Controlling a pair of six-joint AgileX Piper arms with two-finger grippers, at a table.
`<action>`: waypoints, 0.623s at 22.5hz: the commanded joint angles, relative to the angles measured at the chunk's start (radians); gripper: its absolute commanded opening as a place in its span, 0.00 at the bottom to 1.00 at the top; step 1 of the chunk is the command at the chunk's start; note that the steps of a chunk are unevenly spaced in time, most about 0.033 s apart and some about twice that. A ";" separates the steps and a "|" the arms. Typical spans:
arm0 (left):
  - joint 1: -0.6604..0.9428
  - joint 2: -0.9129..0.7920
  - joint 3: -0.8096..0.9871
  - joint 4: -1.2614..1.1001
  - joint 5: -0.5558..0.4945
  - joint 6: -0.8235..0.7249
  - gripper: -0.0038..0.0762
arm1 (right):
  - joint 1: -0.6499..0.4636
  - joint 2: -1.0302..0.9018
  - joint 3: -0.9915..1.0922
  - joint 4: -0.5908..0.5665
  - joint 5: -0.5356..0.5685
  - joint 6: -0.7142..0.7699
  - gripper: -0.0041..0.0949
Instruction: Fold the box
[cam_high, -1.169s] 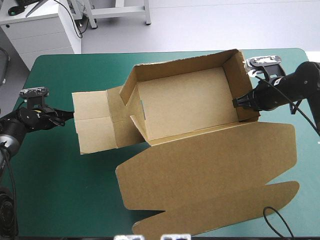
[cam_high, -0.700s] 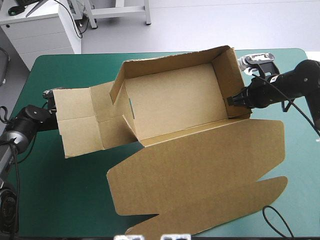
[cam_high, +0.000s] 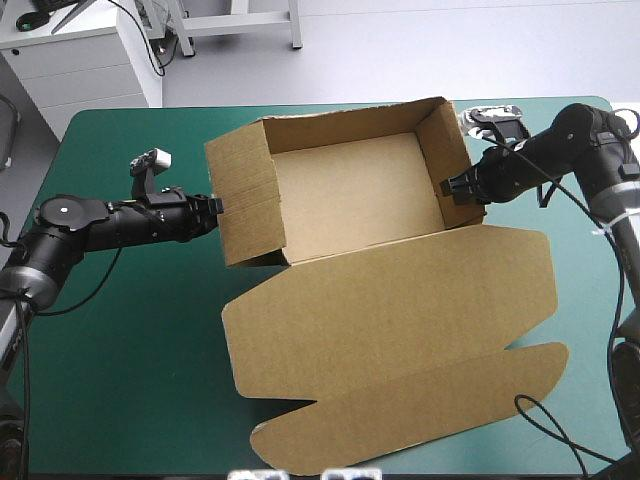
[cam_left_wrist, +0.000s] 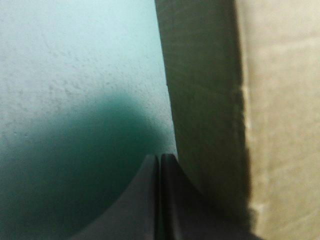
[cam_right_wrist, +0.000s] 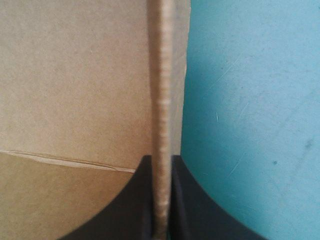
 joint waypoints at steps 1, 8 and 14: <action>-0.044 -0.040 -0.059 -0.074 0.026 0.005 0.04 | -0.008 -0.042 -0.037 0.047 -0.036 -0.002 0.02; -0.072 -0.040 -0.107 -0.147 0.024 0.001 0.04 | -0.008 -0.042 -0.037 0.047 -0.034 -0.002 0.02; -0.072 -0.040 -0.107 -0.150 0.032 0.001 0.42 | -0.008 -0.036 -0.037 0.046 -0.032 -0.002 0.02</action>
